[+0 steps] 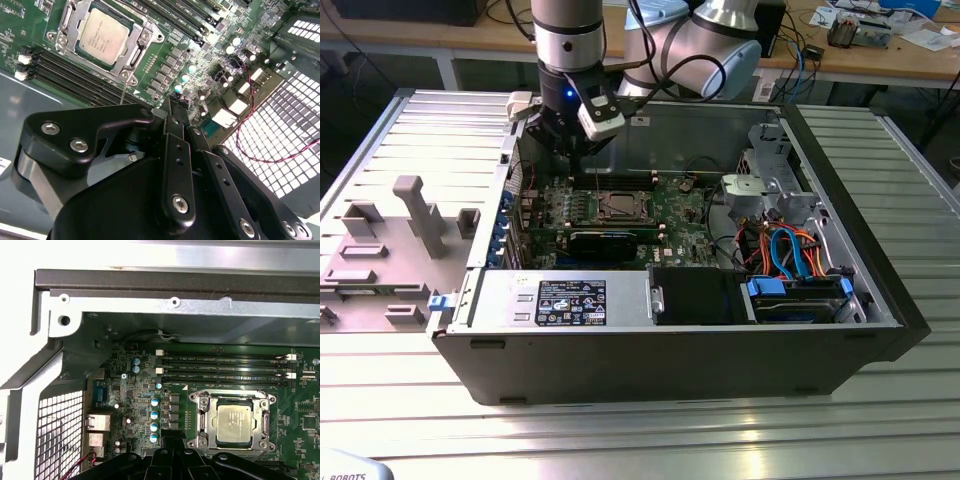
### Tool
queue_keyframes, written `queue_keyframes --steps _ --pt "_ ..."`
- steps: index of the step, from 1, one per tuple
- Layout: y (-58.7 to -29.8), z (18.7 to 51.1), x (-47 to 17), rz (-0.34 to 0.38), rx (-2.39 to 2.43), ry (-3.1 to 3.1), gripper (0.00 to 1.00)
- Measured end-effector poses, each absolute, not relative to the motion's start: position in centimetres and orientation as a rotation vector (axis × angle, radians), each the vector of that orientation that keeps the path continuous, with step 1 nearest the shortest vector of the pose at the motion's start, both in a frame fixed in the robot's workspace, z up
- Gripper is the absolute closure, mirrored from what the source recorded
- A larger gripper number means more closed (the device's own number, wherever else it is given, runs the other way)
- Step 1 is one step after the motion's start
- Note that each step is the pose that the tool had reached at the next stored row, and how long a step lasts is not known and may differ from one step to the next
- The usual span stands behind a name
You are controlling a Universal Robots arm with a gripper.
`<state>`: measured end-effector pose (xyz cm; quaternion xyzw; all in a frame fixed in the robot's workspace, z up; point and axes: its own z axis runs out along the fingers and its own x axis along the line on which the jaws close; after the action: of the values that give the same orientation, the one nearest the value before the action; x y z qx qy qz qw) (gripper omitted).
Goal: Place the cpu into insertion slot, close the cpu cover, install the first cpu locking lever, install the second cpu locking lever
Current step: 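Install the first cpu locking lever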
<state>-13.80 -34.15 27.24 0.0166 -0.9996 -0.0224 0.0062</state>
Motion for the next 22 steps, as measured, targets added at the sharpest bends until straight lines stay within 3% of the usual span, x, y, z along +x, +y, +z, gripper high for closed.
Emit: queue_keyframes --steps 22 --pt "-33.86 27.17 -14.34 -0.072 0.052 -3.128 0.89"
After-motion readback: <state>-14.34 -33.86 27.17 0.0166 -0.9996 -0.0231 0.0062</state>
